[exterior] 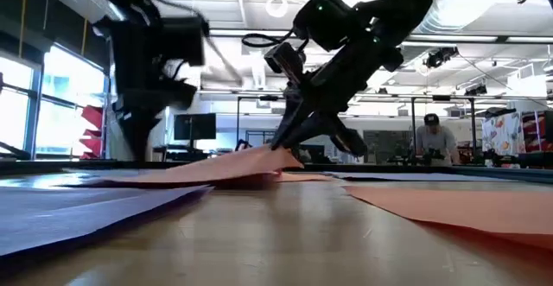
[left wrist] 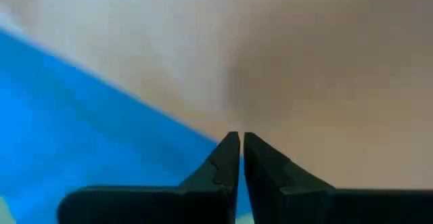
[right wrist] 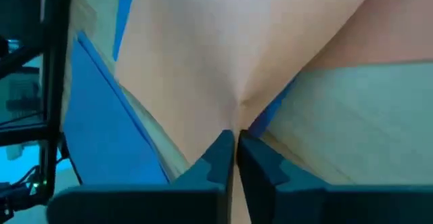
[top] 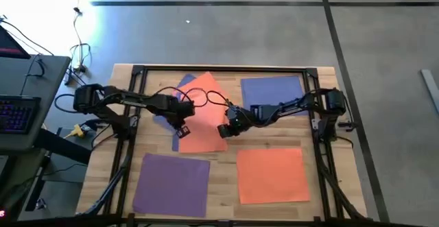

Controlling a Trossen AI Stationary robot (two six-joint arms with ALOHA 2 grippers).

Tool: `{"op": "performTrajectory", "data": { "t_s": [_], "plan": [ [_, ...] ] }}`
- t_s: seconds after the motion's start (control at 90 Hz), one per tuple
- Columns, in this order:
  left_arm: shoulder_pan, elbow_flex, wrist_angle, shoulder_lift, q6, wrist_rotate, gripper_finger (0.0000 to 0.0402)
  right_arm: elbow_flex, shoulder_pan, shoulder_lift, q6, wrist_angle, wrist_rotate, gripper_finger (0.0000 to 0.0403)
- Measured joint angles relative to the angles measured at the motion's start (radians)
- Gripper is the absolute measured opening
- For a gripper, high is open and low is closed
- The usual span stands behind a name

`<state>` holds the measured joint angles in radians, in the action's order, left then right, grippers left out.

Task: Organize paper
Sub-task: Stack the orange colored paper on top of the orange colored paper

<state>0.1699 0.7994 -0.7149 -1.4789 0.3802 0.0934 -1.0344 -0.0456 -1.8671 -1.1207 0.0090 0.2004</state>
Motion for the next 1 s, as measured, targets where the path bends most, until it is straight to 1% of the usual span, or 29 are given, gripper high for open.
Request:
{"op": "performTrajectory", "data": {
  "t_s": [0.078,0.178,0.311,0.411,0.478,0.511,0.567,0.644,0.7,0.789,0.822,0.844,0.867,0.9,0.956,1.0],
  "plan": [
    [0.000,0.000,-0.042,0.011,-0.016,0.034,0.0000,0.000,0.000,0.025,0.008,-0.036,-0.003,0.0001],
    [0.001,0.003,-0.048,0.022,-0.027,0.075,0.0000,0.000,-0.002,0.063,0.047,-0.079,-0.006,0.0000],
    [0.012,0.004,-0.107,0.021,-0.026,0.103,0.0000,0.000,-0.008,0.137,0.114,-0.152,-0.020,0.0000],
    [0.016,0.028,-0.174,0.027,-0.017,0.148,0.0000,0.000,-0.026,0.213,0.209,-0.183,-0.003,0.0000],
    [0.016,0.060,-0.227,0.036,-0.018,0.193,0.0000,0.000,-0.047,0.272,0.302,-0.191,0.039,0.0000],
    [0.016,0.083,-0.251,0.041,-0.018,0.217,0.0000,0.000,-0.059,0.303,0.350,-0.187,0.077,0.0000],
    [0.019,0.121,-0.269,0.055,-0.022,0.250,0.0000,0.000,-0.084,0.350,0.442,-0.186,0.169,0.0000],
    [0.022,0.171,-0.276,0.077,-0.045,0.273,0.0000,0.000,-0.114,0.412,0.557,-0.179,0.330,0.0000],
    [0.025,0.205,-0.266,0.092,-0.050,0.283,0.0000,0.000,-0.128,0.444,0.632,-0.184,0.489,0.0000],
    [0.034,0.243,-0.238,0.111,-0.053,0.287,0.0000,-0.001,-0.132,0.474,0.697,-0.235,0.841,0.0000],
    [0.039,0.250,-0.218,0.119,-0.054,0.286,0.0000,-0.002,-0.130,0.478,0.727,-0.287,0.937,0.0000],
    [0.042,0.252,-0.204,0.121,-0.054,0.286,0.0000,-0.002,-0.127,0.480,0.760,-0.332,0.980,0.0000],
    [0.045,0.254,-0.192,0.124,-0.053,0.286,0.0000,-0.002,-0.125,0.481,0.790,-0.383,0.992,0.0000],
    [0.048,0.254,-0.177,0.126,-0.052,0.285,0.0000,-0.002,-0.125,0.485,0.838,-0.479,0.982,0.0000],
    [0.054,0.254,-0.160,0.127,-0.052,0.274,0.0000,-0.001,-0.121,0.485,0.943,-0.669,0.940,0.0000],
    [0.055,0.254,-0.146,0.128,-0.051,0.260,0.0000,-0.001,-0.115,0.479,1.068,-0.813,0.893,0.0000]
  ]
}}
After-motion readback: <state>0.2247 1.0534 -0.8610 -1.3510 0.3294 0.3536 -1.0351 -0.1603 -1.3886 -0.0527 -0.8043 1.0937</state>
